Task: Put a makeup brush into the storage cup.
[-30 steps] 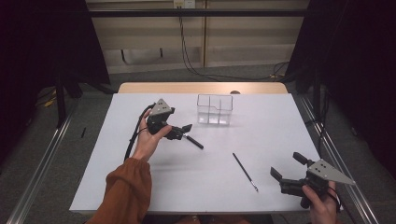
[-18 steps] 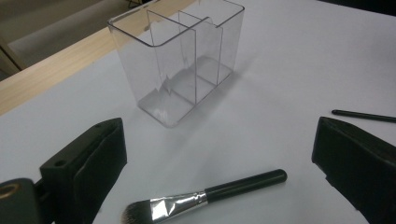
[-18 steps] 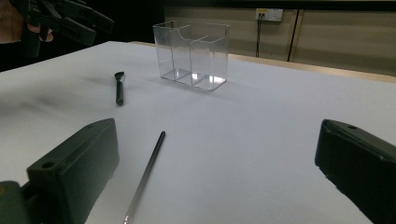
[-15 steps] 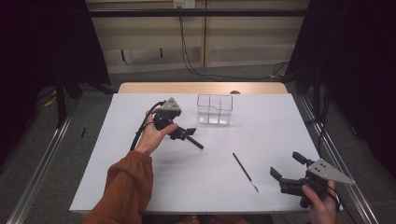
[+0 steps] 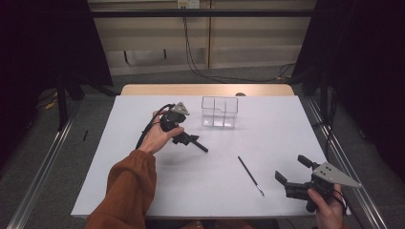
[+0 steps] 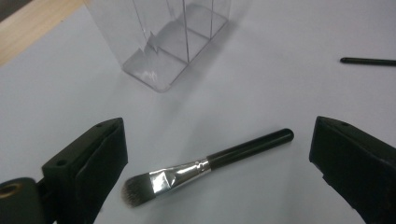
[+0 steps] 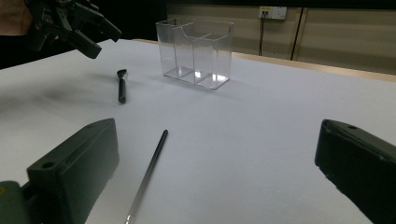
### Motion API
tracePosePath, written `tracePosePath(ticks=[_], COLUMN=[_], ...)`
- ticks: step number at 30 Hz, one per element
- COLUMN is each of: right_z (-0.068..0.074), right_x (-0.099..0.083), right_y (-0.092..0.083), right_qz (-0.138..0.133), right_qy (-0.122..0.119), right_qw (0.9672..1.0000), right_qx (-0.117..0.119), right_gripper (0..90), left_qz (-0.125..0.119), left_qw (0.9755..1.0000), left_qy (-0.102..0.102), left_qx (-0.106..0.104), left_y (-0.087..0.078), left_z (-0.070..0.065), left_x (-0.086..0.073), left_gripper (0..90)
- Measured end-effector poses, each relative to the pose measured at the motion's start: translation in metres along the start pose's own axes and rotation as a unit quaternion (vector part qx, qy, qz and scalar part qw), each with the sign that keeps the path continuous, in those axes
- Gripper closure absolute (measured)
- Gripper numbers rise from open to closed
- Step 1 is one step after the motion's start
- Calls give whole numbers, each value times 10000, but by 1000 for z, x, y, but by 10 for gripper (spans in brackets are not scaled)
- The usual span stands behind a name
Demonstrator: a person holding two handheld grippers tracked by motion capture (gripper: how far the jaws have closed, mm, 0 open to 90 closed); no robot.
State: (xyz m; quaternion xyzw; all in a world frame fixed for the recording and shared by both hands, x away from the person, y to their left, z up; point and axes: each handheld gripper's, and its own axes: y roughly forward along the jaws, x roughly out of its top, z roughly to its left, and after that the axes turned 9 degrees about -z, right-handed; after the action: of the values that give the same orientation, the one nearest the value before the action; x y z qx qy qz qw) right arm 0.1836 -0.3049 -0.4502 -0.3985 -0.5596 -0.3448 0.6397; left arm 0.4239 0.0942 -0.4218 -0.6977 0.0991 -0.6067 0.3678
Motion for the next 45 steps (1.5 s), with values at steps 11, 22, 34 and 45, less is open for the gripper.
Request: tracePosePath(ticks=[11,22,34,45], right_z=[0,-1,-4,-6], right_x=[-1,-1,-4,-5], right_y=[-1,0,-2,-3], right_qz=[21,68,108,103], right_qy=[49,27,110,154], right_qw=[10000,10000,9998,9997], right_qx=[-29,-30,-128,-128], right_gripper=[0,0,0,0], left_qz=[499,945,1429,1869], left_qw=[9985,9936,9841,9746], left_qy=[150,345,623,730], left_qx=[-155,-514,-849,-1000], left_y=[12,24,44,60], left_z=[1,10,18,20], left_x=[-1,1,3,1], left_gripper=[46,58,90,170])
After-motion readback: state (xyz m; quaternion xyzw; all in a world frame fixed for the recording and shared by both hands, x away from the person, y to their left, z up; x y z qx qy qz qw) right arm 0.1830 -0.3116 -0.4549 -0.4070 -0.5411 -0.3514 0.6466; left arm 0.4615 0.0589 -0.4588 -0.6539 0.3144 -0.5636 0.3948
